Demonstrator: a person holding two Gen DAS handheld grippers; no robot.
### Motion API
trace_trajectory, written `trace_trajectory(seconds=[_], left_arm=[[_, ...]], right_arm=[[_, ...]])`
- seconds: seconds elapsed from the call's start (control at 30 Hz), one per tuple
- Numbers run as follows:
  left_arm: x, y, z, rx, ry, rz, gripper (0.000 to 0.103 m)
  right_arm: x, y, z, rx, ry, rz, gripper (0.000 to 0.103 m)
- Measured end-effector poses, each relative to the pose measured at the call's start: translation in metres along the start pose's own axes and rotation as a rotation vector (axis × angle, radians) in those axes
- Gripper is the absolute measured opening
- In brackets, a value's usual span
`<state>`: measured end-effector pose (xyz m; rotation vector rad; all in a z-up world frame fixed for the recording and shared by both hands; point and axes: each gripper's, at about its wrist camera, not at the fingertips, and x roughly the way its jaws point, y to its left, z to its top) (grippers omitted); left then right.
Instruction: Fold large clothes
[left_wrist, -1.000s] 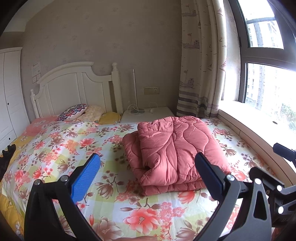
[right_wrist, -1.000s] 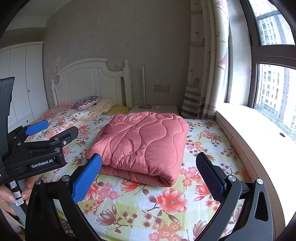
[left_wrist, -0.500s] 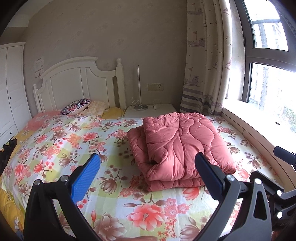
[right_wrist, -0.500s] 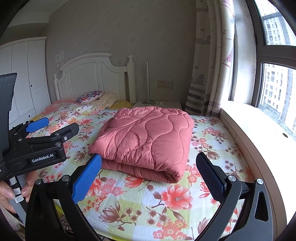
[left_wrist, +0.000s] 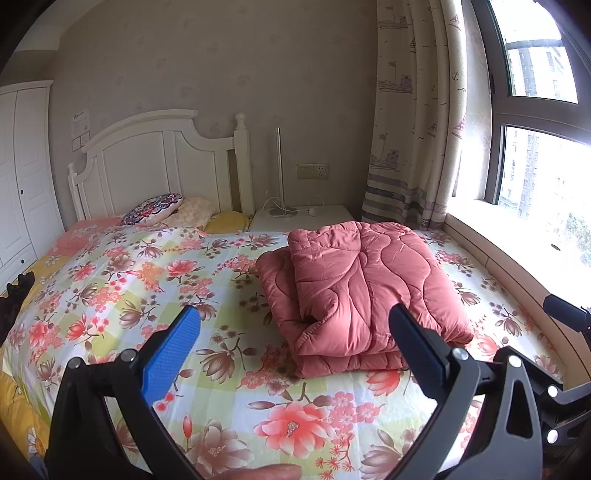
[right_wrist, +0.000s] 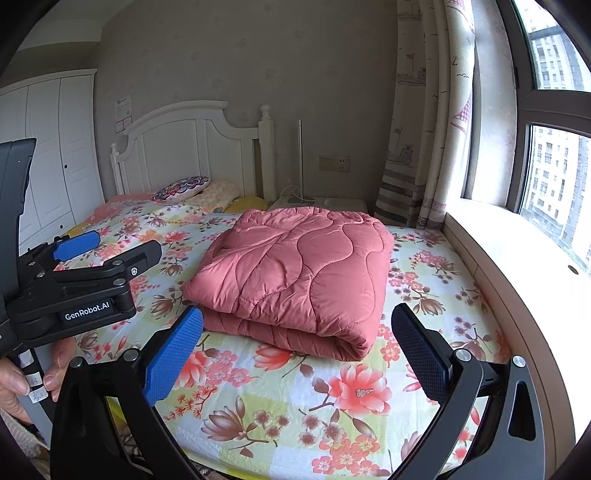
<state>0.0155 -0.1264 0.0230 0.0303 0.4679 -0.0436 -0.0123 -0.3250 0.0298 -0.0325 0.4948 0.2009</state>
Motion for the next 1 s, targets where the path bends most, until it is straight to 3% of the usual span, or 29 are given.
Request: trace_trajectory(seconds=[0.37,0.57,0.73,0.87,0.93,1.0], left_arm=[[0.008,-0.003,-0.006,0.004,0.02,-0.013,0.101],[0.034,-0.017,-0.011,0.038,0.056,-0.059,0.101],[0.054,-0.022,-0.006,0.083,-0.023,-0.064,0.101],[0.108,0.018,0.018,0.053,0.086,-0.092,0.101],[0.147,0.072,0.032,-0.013,0.157,-0.061,0.101],[0.194,0.153,0.045,-0.11,0.227,0.021,0.101]], right_arm=[[0.006,0.0,-0.002,0.003,0.013,0.003,0.099],[0.035,-0.01,-0.004,0.022,0.045,-0.027,0.099],[0.068,-0.037,0.0,0.127,0.071,-0.026,0.099],[0.095,-0.08,0.016,0.223,0.097,-0.055,0.099],[0.098,-0.112,0.027,0.251,0.088,-0.111,0.099],[0.099,-0.158,0.04,0.276,0.086,-0.205,0.099]])
